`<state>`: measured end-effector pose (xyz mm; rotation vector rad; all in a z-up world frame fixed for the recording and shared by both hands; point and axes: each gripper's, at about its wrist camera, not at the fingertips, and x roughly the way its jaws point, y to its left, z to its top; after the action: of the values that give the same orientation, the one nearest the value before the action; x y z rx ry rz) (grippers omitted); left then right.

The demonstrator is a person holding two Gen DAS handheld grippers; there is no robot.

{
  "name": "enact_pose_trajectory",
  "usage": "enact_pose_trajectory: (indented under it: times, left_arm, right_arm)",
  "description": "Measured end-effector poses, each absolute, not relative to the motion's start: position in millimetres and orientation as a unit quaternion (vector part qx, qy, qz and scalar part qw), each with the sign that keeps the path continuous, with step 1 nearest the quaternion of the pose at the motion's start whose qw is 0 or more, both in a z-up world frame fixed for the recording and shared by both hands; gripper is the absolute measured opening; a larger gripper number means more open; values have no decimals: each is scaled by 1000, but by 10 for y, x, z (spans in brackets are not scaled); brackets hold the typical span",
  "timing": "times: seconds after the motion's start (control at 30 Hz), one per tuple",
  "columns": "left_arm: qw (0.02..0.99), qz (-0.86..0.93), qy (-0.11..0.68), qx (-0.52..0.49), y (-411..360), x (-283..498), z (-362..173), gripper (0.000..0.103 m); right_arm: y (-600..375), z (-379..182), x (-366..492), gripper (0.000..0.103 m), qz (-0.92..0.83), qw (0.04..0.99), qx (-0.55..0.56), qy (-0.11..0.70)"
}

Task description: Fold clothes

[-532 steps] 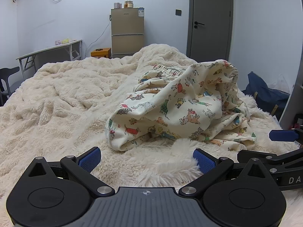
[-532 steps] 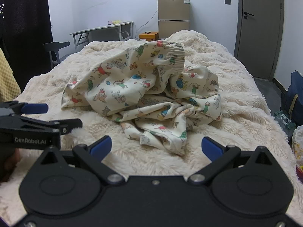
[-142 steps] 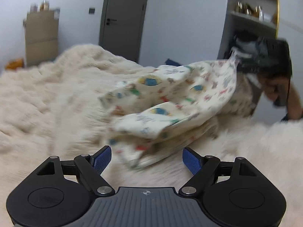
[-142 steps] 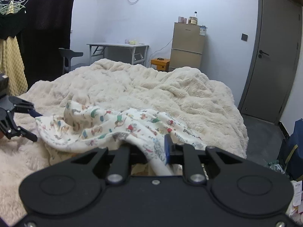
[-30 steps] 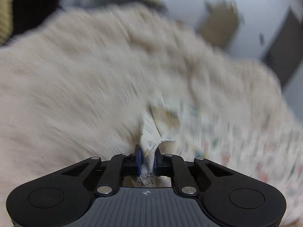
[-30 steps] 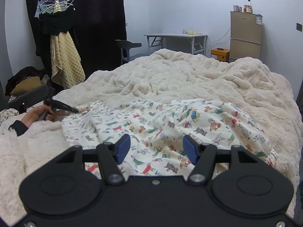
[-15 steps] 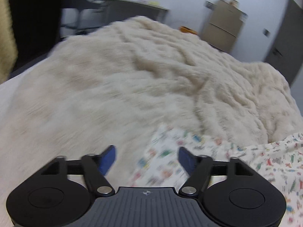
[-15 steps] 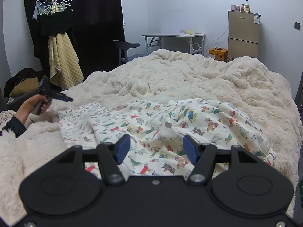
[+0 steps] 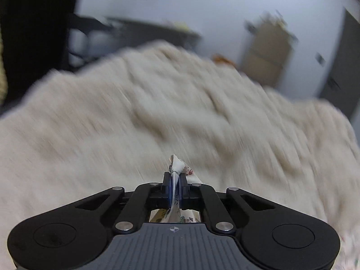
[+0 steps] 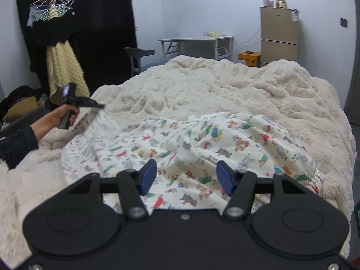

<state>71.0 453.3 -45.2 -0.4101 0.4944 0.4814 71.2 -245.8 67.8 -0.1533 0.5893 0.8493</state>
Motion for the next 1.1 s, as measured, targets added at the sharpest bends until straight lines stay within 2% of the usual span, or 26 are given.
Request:
enact_pose_trajectory:
  times: [0.1, 0.13, 0.23, 0.33, 0.4, 0.47, 0.5, 0.6, 0.7, 0.8, 0.9, 1.1]
  left_arm:
    - [916, 258, 232, -202, 4537, 807, -390, 8]
    - [913, 263, 245, -192, 4504, 871, -409, 13]
    - [899, 286, 301, -137, 4324, 1013, -526, 41]
    - [902, 262, 319, -126, 4196, 875, -525, 45]
    - [907, 244, 320, -127, 4119, 690, -468, 52]
    - [920, 207, 309, -126, 4003, 365, -391, 75]
    - [926, 187, 303, -125, 3951, 198, -360, 79]
    - [939, 142, 292, -115, 3749, -176, -350, 81]
    - [951, 115, 266, -109, 3547, -214, -251, 81]
    - [962, 85, 237, -105, 3281, -89, -20, 81]
    - [970, 72, 227, -40, 2820, 156, 231, 84]
    - [970, 26, 239, 16, 2056, 730, 438, 86]
  right_arm:
    - [-2438, 667, 727, 56, 402, 868, -73, 281]
    - [-2430, 670, 721, 56, 402, 869, -75, 280]
    - [-2411, 690, 689, 56, 400, 870, -84, 274]
    - [-2441, 741, 657, 56, 397, 874, -91, 264]
    - [-2470, 768, 650, 56, 396, 876, -92, 261]
    - [-2505, 791, 645, 57, 396, 876, -93, 259]
    - [-2520, 797, 645, 58, 395, 876, -95, 259]
    - [-2566, 806, 674, 59, 384, 881, -99, 257]
    - [-2669, 787, 773, 59, 362, 891, -95, 257]
    - [-2895, 741, 937, 60, 338, 900, -68, 269]
    - [-3235, 642, 1155, 60, 311, 904, -18, 292]
    - [-3691, 317, 1453, 60, 303, 891, 59, 334]
